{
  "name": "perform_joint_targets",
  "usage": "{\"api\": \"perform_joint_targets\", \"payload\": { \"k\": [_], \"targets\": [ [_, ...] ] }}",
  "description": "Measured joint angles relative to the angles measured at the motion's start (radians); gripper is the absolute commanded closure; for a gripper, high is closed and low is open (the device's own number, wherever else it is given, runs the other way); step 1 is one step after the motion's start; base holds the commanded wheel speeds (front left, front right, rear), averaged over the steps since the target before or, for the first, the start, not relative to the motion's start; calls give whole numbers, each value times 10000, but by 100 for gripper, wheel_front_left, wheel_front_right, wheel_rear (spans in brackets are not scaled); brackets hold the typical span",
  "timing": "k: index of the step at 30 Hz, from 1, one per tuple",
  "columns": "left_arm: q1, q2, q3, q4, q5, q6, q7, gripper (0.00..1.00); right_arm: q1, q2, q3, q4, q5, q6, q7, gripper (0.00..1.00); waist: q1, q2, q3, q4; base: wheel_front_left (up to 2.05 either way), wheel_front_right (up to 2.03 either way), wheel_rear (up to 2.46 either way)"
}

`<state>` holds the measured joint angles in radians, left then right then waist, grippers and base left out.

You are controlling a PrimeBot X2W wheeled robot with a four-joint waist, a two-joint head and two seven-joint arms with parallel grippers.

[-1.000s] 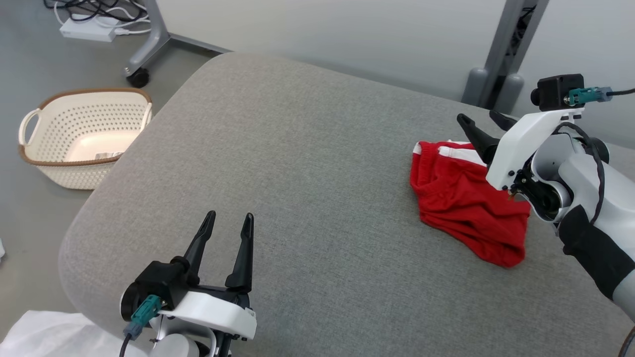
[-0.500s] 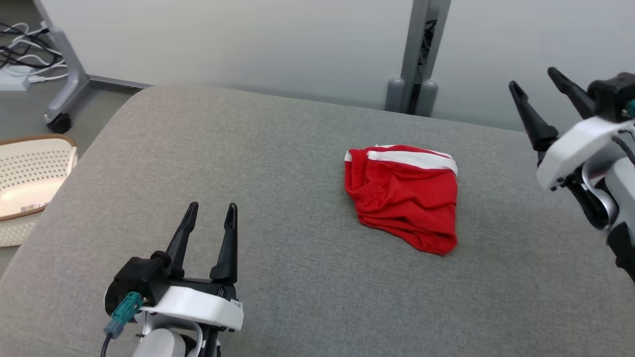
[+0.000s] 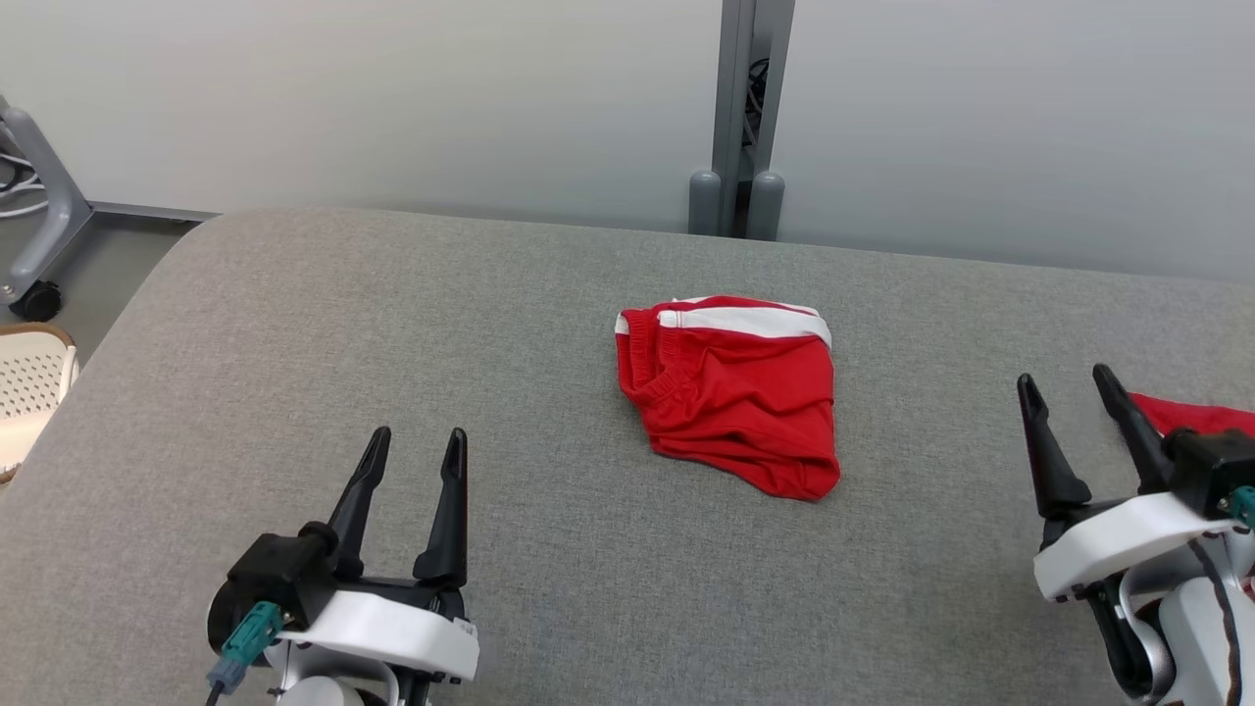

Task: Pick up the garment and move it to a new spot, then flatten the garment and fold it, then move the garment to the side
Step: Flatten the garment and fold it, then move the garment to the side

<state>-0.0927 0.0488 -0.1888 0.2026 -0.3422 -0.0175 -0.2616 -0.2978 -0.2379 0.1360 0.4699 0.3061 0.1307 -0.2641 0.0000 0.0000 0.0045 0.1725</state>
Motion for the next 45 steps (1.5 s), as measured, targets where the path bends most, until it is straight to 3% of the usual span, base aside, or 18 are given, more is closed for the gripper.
{"api": "perform_joint_targets", "payload": {
  "k": [7, 12, 28, 45],
  "targets": [
    [83, 0, -6, 58, 73, -36, 0, 0, 377, 222, -29, -144, -161, 2, -2, 0, 0, 0, 91, -41, 0, 0, 0],
    [-17, 2, -242, 58, 71, -88, 0, 0, -16, 121, 236, 686, 209, 0, 4, 0, -1, 0, 382, 84, 0, 0, 0],
    [-746, 4, -1032, 190, -157, 100, 0, 0, -2432, -504, 2159, 2224, 5413, -2, 2884, 0, 0, 0, 2000, 1233, 0, 0, 0],
    [-1080, 4, -1534, 44, -297, 278, 0, 0, -4164, -545, 3223, 3597, 7605, -4, 3638, 0, -1, 0, 2940, 2177, 0, 0, 0]
  ]
}}
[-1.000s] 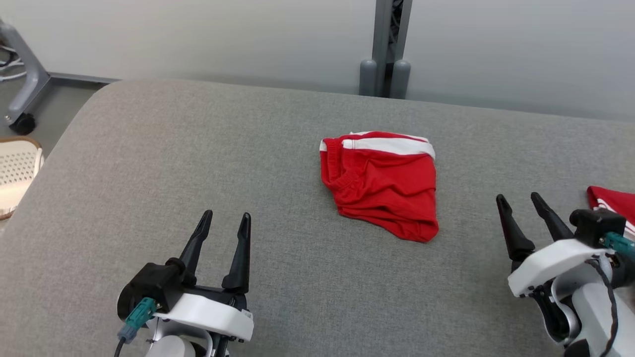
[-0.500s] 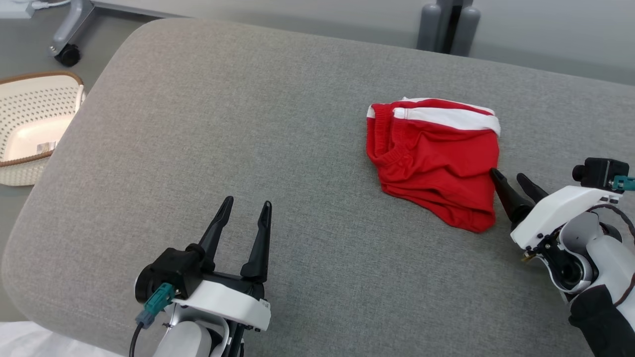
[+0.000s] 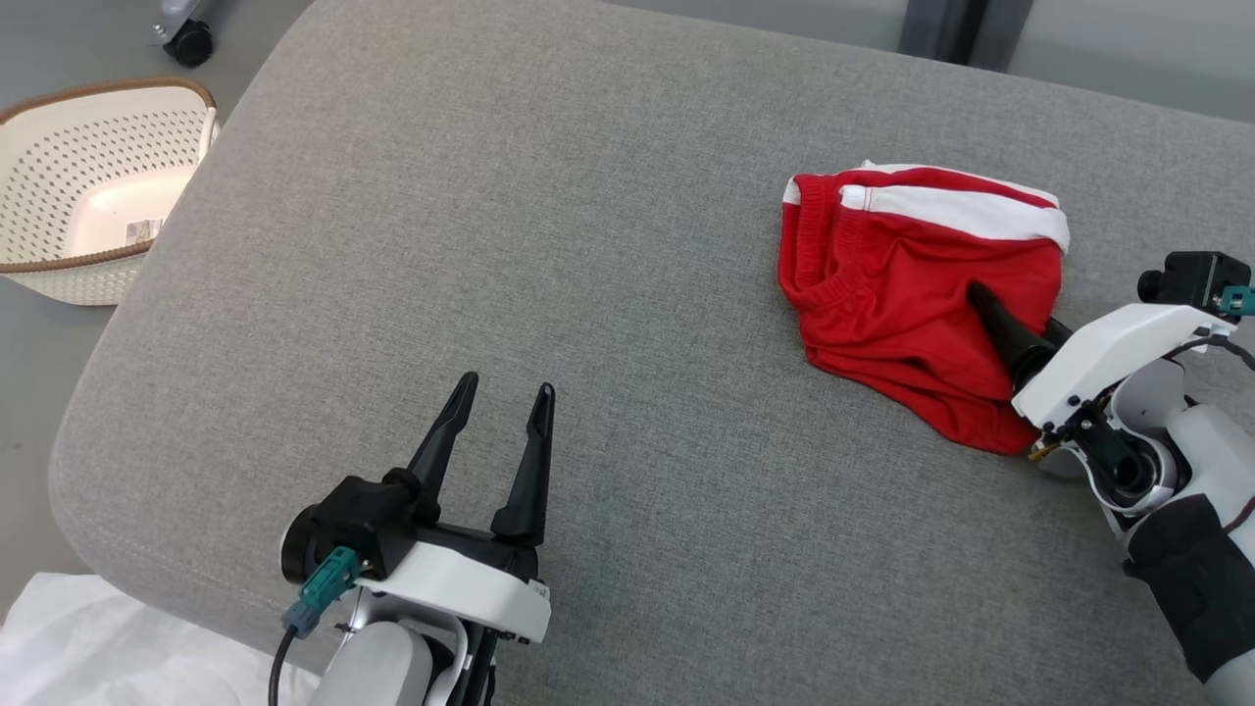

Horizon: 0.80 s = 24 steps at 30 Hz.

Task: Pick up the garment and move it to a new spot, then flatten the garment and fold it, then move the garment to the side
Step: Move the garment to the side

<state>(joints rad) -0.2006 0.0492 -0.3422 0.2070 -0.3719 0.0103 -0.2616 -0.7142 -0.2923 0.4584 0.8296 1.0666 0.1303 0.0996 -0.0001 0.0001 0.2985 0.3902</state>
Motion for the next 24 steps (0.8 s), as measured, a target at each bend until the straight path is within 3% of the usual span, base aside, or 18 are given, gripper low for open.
{"api": "perform_joint_targets", "payload": {
  "k": [6, 7, 8, 9, 17, 24],
  "targets": [
    [-36, -2, -48, 0, 0, 13, 0, 0, -303, 52, 366, 263, 489, -10, 13, 0, 1, 0, 34, 112, 0, 0, 0],
    [-37, -2, -54, 0, -2, 17, 0, 0, -338, 56, 443, 267, 556, -10, 15, 60, 1, 0, 28, 118, 0, 0, 0],
    [-37, 0, -61, 2, -2, 44, 0, 0, -346, 54, 543, 255, 619, -10, 12, 69, 1, 0, 18, 122, 0, 0, 0],
    [-37, 0, -69, 6, -6, 46, 0, 0, -346, 58, 654, 236, 673, -8, -4, 100, 1, 0, 5, 125, 0, 0, 0],
    [-34, -2, 10, 88, 8, 54, 0, 0, -172, -123, 1521, 81, 886, -4, -506, 100, 1, 0, -247, -31, 0, 0, 0],
    [-14, -4, 123, 190, 73, -21, 0, 0, -80, -706, 2596, -180, 756, 2, -905, 100, 0, 0, -636, -442, 0, 0, 0]
  ]
}}
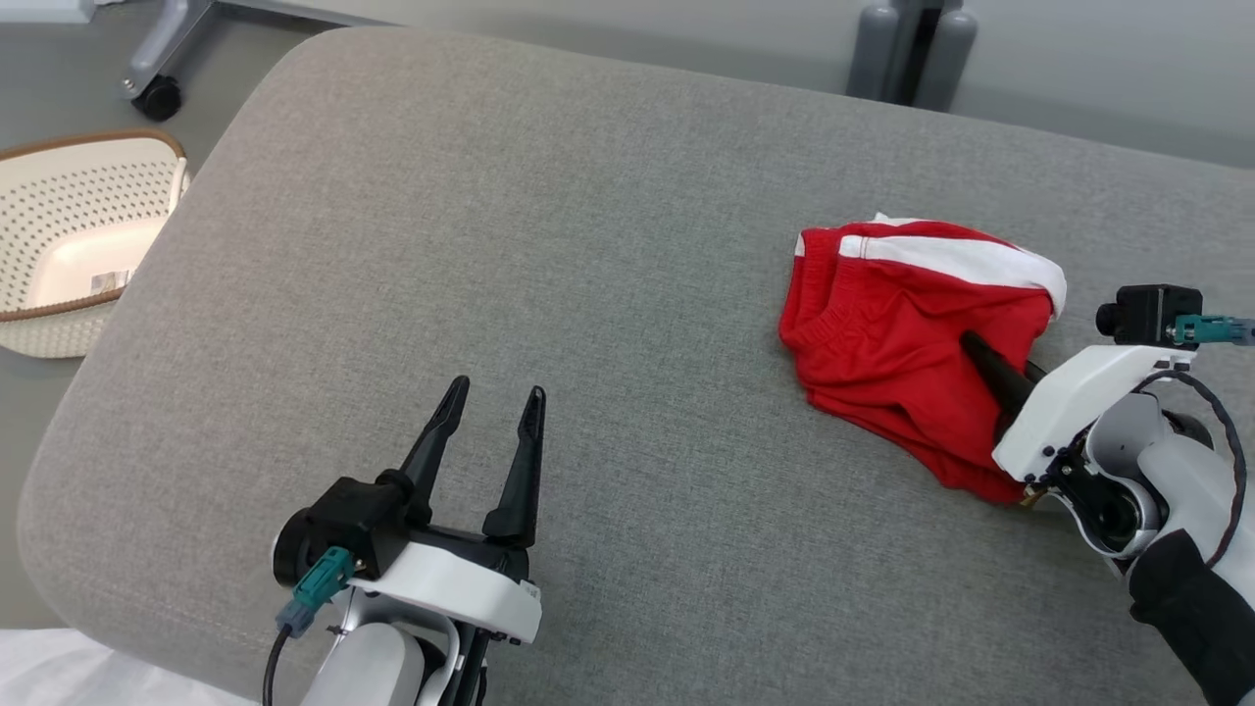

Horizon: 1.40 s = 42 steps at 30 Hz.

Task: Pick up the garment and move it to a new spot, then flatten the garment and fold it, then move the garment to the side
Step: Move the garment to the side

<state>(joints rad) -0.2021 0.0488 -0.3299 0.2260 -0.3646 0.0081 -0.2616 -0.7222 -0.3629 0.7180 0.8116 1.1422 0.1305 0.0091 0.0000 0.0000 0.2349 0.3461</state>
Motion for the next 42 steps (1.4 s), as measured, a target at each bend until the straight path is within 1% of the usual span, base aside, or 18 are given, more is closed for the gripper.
{"api": "perform_joint_targets", "payload": {
  "k": [3, 6, 11, 20, 21, 23, 24, 27, 30, 33, 37, 42],
  "targets": [
    [69, 2, 102, 44, 48, -59, 0, 0, -37, -420, 600, -221, -324, 2, -102, 100, 0, 0, -184, -249, 0, 0, 0],
    [117, 12, 253, 84, 127, -79, 0, 0, -132, -982, 1390, -468, -894, 2, -134, 100, 0, 0, -341, -552, 0, 0, 0],
    [120, 6, 359, 58, 113, -86, 0, 0, -384, -1912, 1891, -1057, -756, 2, 102, 100, 0, 0, -508, -1081, 0, 0, 0],
    [123, 2, 347, -13, -31, -33, 0, 0, -588, -3952, 2144, -2514, -318, 2, 717, 100, 0, 0, -481, -1842, 0, 0, 0],
    [123, 4, 366, -12, -46, -25, 0, 0, -586, -4403, 2130, -2803, -247, 2, 876, 100, 0, 0, -456, -1964, 0, 0, 0],
    [123, -2, 370, -4, -56, -27, 0, 0, -542, -4855, 2050, -3070, -155, 2, 1030, 100, 0, 0, -443, -2065, 0, 0, 0],
    [123, -2, 370, -4, -56, -27, 0, 0, -542, -4855, 2050, -3070, -155, 2, 1030, 100, 0, 0, -443, -2065, 0, 0, 0],
    [122, 2, 395, -10, -56, -27, 0, 0, -392, -5565, 1893, -3250, -86, 2, 1179, 100, 0, 0, -398, -2174, 0, 0, 0],
    [83, 2, 387, -15, -48, -42, 0, 0, -183, -6213, 1791, -3139, -389, 2, 1340, 100, 0, 0, -236, -2218, 0, 0, 0],
    [15, 2, 410, -29, 33, -71, 0, 0, -23, -6579, 1684, -2800, -867, 2, 1361, 100, 0, 0, -35, -2241, 0, 0, 0],
    [-144, 4, 491, -52, 130, -82, 0, 0, 115, -6706, 1465, -2171, -1269, 4, 1335, 100, 0, 0, 317, -2270, 0, 0, 0],
    [-490, 0, 451, -123, 215, -113, 0, 0, -1, -6834, 1430, -1185, -2623, 4, 1162, 100, 0, 0, 901, -2273, 0, 0, 0]
  ]
}}
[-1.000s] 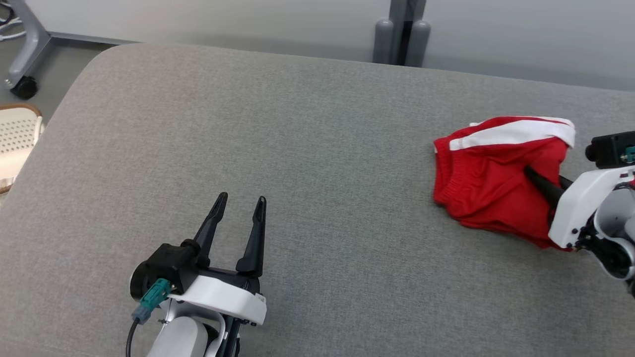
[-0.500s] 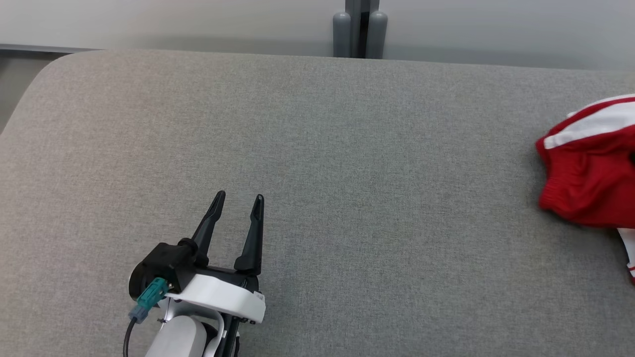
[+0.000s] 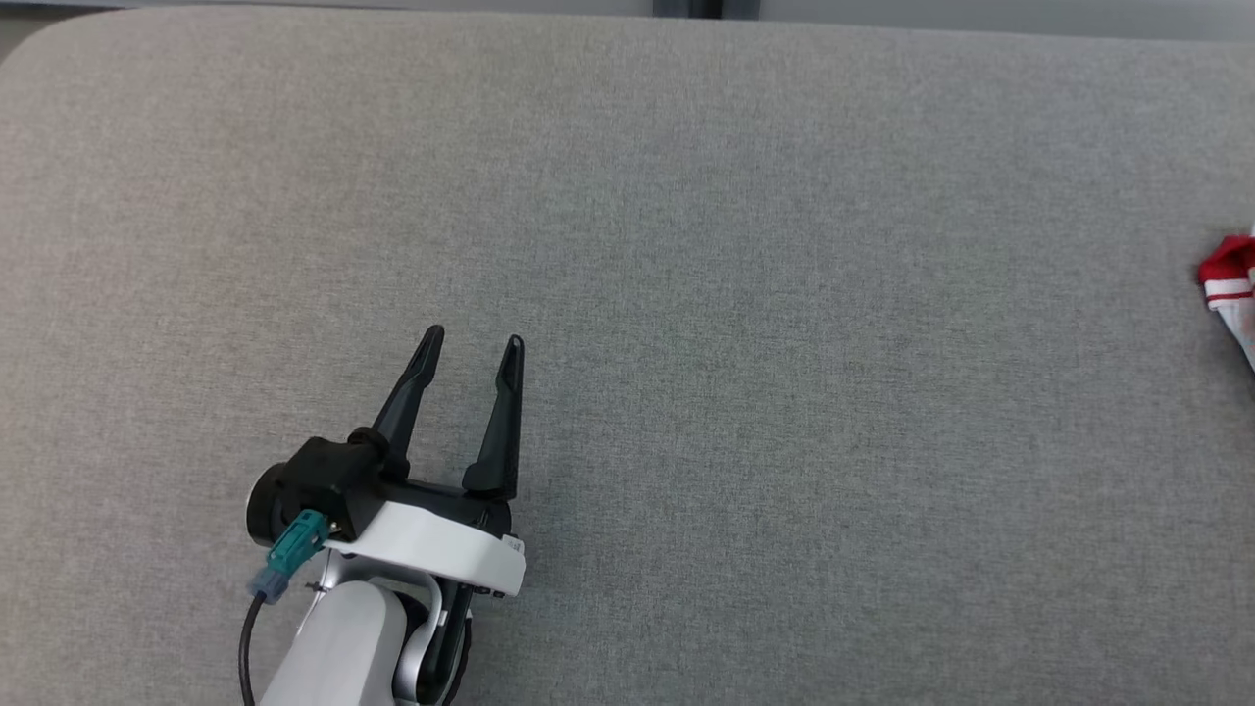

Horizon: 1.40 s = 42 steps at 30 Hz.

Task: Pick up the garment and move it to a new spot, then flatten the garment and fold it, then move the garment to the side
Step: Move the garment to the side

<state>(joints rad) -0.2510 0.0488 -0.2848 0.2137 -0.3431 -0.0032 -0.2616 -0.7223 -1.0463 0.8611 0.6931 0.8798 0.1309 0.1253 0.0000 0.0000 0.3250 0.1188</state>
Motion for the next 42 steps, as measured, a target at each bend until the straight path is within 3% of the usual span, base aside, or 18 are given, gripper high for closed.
{"api": "perform_joint_targets", "payload": {
  "k": [10, 11, 12, 13, 24, 31, 38, 42],
  "targets": [
    [-468, 2, -130, -38, 105, 12, 0, 0, -977, 205, 67, 1513, -3032, 2, -217, 100, 0, 0, 1281, -141, 0, 0, 0],
    [-498, 2, -134, -35, 119, 13, 0, 0, -1075, 311, -21, 1678, -3179, 2, -230, 61, 0, 0, 1367, -171, 0, 0, 0],
    [-570, 4, -138, -27, 119, 13, 0, 0, -1114, 412, -117, 1776, -3283, 0, -316, 41, 0, 0, 1440, -202, 0, 0, 0],
    [-656, 2, -146, -19, 119, 13, 0, 0, -1145, 539, -245, 1916, -3275, 0, -418, 0, 0, 0, 1490, -228, 0, 0, 0],
    [-628, 2, -186, 132, -27, 42, 0, 0, -1292, 1208, -602, 2243, -3716, -2, -625, 0, 0, 0, 929, -249, 0, 0, 0],
    [-224, 4, -169, 201, -282, 44, 0, 0, -1502, 1246, -286, 1599, -4249, 0, -125, 0, 0, 0, 75, -288, 0, 0, 0],
    [200, 4, -107, 221, -466, 61, 0, 0, -1687, 846, -107, 1114, -4767, 0, 502, 0, 0, 0, -843, -248, 0, 0, 0],
    [474, -4, 23, 253, -493, 59, 0, 0, -1704, 840, -230, 627, -4769, 0, 376, 0, 0, 0, -1294, -187, 0, 0, 0]
  ]
}}
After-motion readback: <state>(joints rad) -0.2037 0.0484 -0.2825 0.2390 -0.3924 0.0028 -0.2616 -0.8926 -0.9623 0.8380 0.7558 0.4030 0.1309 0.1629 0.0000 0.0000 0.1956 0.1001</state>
